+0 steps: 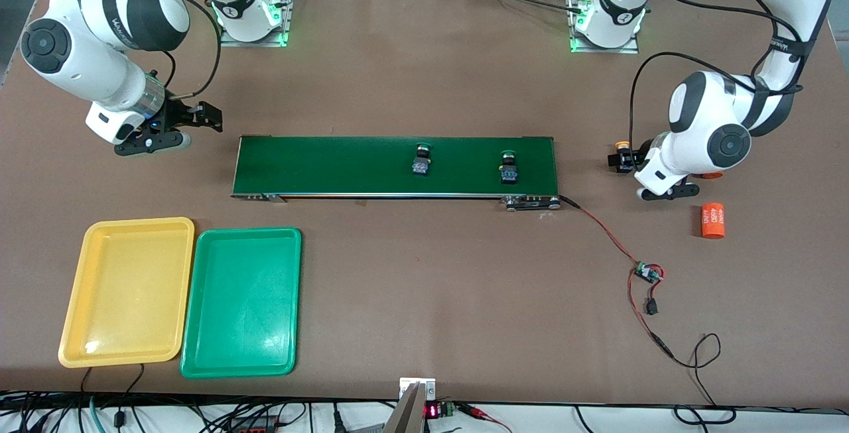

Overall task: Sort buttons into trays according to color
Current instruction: 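Grasp a third button with the left gripper while the right gripper reaches the belt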

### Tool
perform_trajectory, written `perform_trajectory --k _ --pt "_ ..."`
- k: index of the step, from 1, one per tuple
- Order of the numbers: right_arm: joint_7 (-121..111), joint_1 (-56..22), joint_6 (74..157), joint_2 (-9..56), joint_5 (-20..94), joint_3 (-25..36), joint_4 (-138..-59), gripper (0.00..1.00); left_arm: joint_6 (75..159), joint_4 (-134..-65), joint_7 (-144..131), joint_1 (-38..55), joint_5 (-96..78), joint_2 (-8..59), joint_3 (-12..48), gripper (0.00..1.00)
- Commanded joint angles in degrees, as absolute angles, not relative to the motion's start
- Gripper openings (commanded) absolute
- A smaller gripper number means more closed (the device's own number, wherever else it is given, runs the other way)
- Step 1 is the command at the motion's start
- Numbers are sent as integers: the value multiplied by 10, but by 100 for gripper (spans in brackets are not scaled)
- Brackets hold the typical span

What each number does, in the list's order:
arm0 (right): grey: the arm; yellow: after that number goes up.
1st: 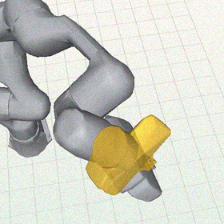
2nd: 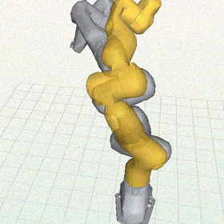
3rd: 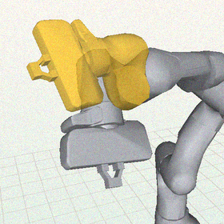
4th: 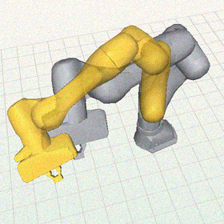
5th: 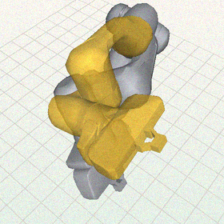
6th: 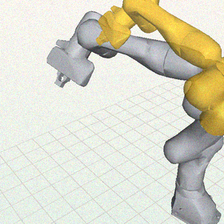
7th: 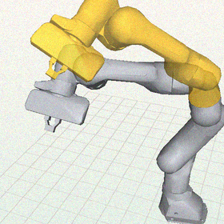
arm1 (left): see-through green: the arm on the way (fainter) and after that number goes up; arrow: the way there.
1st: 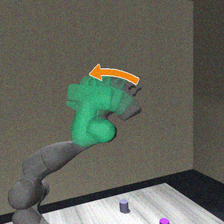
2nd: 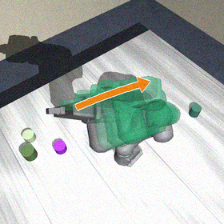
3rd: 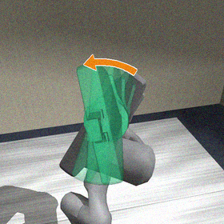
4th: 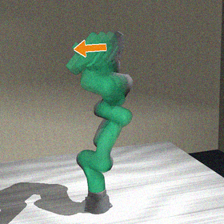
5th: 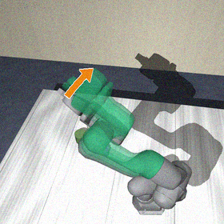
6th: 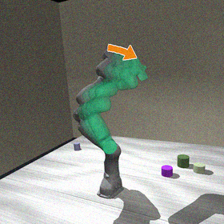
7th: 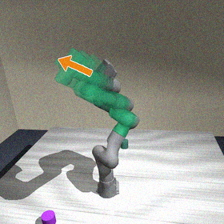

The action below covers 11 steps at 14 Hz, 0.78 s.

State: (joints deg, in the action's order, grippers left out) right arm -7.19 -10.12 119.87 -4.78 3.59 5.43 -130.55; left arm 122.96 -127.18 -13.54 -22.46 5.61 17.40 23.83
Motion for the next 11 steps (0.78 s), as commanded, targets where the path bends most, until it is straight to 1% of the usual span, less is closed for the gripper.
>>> perform_trajectory --k 1,4,7,9,11 --pt "-61 -108 1216 -31 50 48 -1304 100 1252 -1276 -111 -249 65 201 244 100" --pt "26 -165 1241 -20 49 48 -1304 100 1254 -1277 -110 -255 65 223 244 100" --pt "136 -241 1297 -1 49 48 -1304 100 1260 -1278 -110 -256 65 235 244 100" --pt "205 -298 1338 20 47 48 -1301 100 1260 -1281 -110 -260 65 238 244 93" --pt "251 -343 1363 53 47 48 -1283 100 1259 -1281 -107 -261 65 243 244 80"
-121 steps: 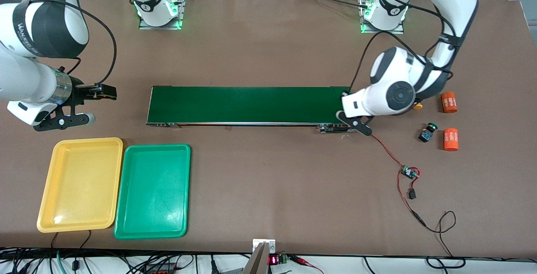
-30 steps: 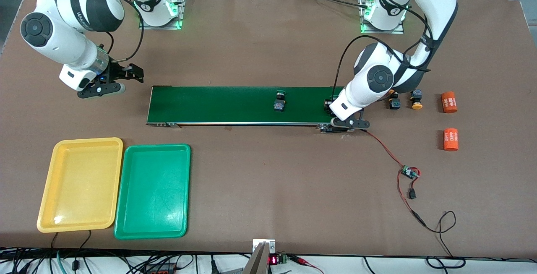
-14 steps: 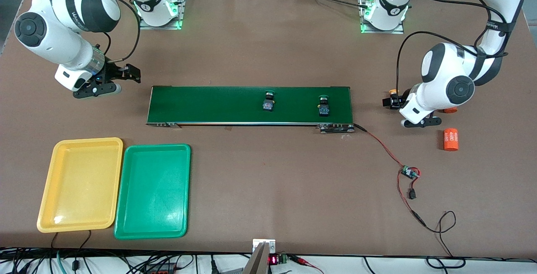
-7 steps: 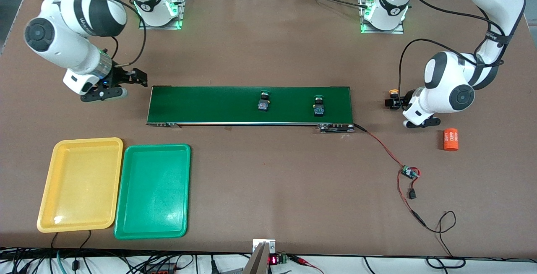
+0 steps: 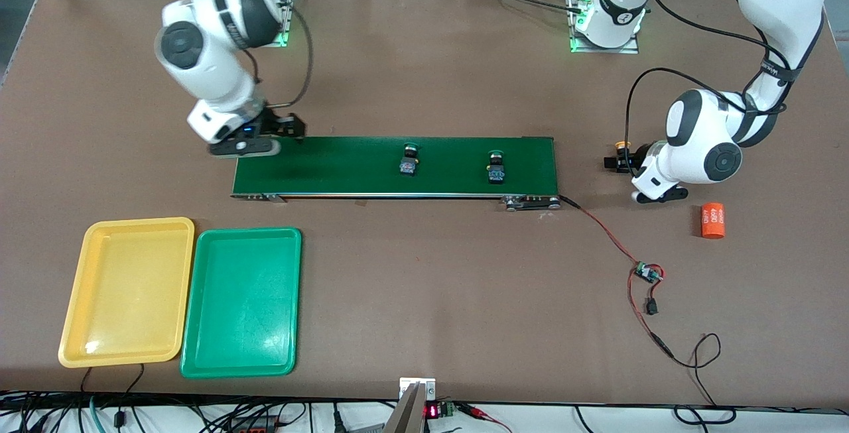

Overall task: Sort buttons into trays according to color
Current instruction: 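Grasp a third button with the left gripper while the right gripper reaches the belt, then grasp a belt button with the right gripper while the left gripper places one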

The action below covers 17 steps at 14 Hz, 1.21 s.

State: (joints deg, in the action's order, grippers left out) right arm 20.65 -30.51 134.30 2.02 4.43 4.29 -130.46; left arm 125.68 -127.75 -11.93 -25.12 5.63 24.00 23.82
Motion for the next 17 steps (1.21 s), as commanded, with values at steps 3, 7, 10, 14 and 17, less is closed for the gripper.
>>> perform_trajectory --k 3,7,10,14,17 --pt "344 -391 1364 97 45 49 -1240 100 1259 -1281 -90 -263 65 245 244 55" --pt "376 -411 1365 133 46 49 -1195 100 1252 -1276 -97 -266 65 229 246 22" --pt "393 -424 1368 162 45 49 -1160 100 1233 -1270 -100 -229 57 182 251 8" --pt "393 -447 1411 196 47 49 -1157 100 1226 -1231 -174 -185 15 154 293 8" --pt "394 -451 1436 215 48 48 -1154 100 1220 -1202 -202 -162 13 152 327 4"
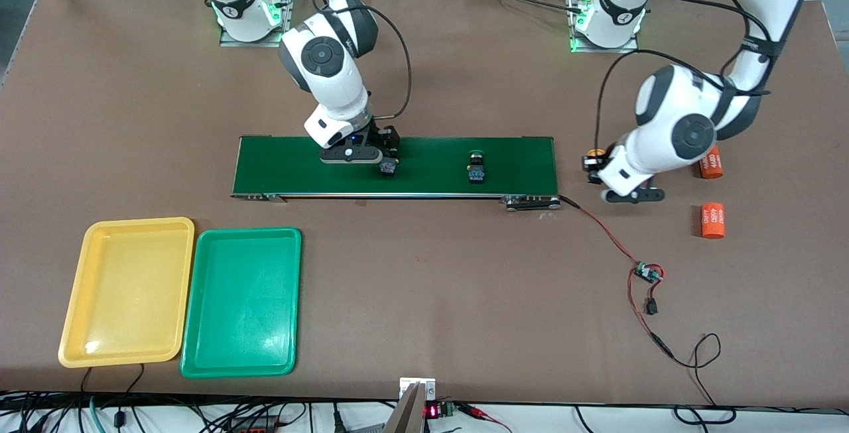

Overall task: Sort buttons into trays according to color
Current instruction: 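Grasp a belt button with the right gripper while the left gripper places one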

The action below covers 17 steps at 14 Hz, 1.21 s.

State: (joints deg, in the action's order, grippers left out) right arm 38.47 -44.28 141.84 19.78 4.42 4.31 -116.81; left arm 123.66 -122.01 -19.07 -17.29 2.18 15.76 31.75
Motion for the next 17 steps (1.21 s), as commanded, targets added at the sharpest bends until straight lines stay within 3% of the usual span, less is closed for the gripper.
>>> perform_trajectory --k 1,6,7,9,13,14,17 --pt "394 -451 1443 220 48 48 -1154 100 1221 -1199 -202 -150 11 152 328 2" --pt "393 -453 1466 239 47 48 -1155 100 1227 -1185 -202 -98 -82 177 328 0" --pt "393 -458 1484 250 47 48 -1155 95 1228 -1184 -202 -89 -81 185 328 0" --pt "392 -460 1495 257 44 48 -1155 80 1231 -1178 -200 -79 -76 204 327 0" --pt "385 -456 1492 253 44 48 -1157 26 1236 -1151 -196 -67 -67 238 324 0" --pt "377 -453 1490 247 44 50 -1156 17 1239 -1151 -196 -67 -45 244 324 0" --pt "353 -429 1443 210 44 54 -1148 16 1273 -1152 -202 -67 0 254 322 0"
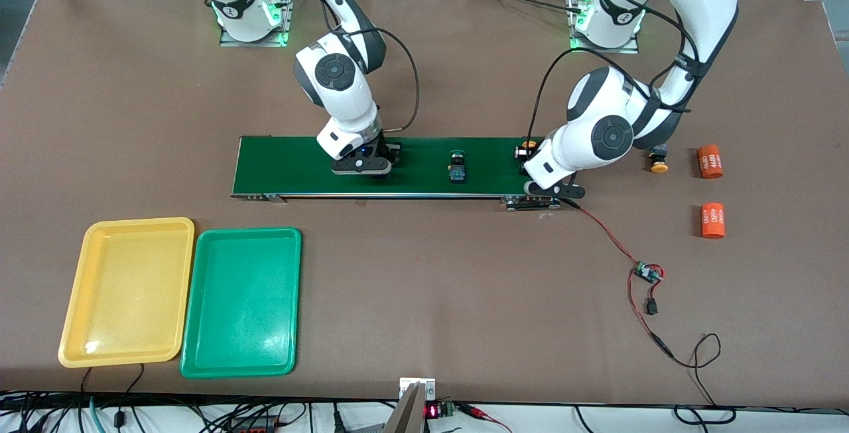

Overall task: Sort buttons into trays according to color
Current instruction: 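Grasp a belt button with the right gripper while the left gripper places one, then carry the button to the green tray while the left gripper returns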

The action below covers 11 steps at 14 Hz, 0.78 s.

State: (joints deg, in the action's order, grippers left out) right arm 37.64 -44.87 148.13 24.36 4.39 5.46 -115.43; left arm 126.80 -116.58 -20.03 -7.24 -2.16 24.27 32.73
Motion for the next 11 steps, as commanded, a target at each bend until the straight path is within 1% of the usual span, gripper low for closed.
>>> perform_trajectory --k 1,2,3,4,5,6,8,9,10,11 --pt "334 -412 1422 198 44 54 -1140 16 1273 -1152 -208 -67 0 254 321 0" --pt "314 -399 1403 190 44 54 -1127 16 1273 -1152 -225 -67 0 254 320 1" --pt "297 -382 1371 190 41 55 -1102 16 1274 -1152 -239 -67 0 255 320 5" --pt "283 -366 1340 196 35 55 -1076 16 1274 -1152 -242 -67 0 254 319 33" --pt "265 -347 1326 196 30 56 -1063 16 1274 -1153 -241 -68 1 251 319 98" --pt "246 -326 1320 195 28 56 -1048 16 1268 -1156 -242 -69 1 236 320 100" --pt "198 -280 1275 199 29 55 -1000 16 1256 -1157 -240 -71 1 188 320 100" --pt "159 -258 1247 206 32 55 -973 16 1232 -1158 -237 -75 1 158 320 100" --pt "129 -236 1227 216 34 55 -951 17 1211 -1158 -237 -89 1 142 316 100" --pt "109 -214 1223 228 33 55 -940 18 1203 -1158 -235 -125 2 135 311 100"
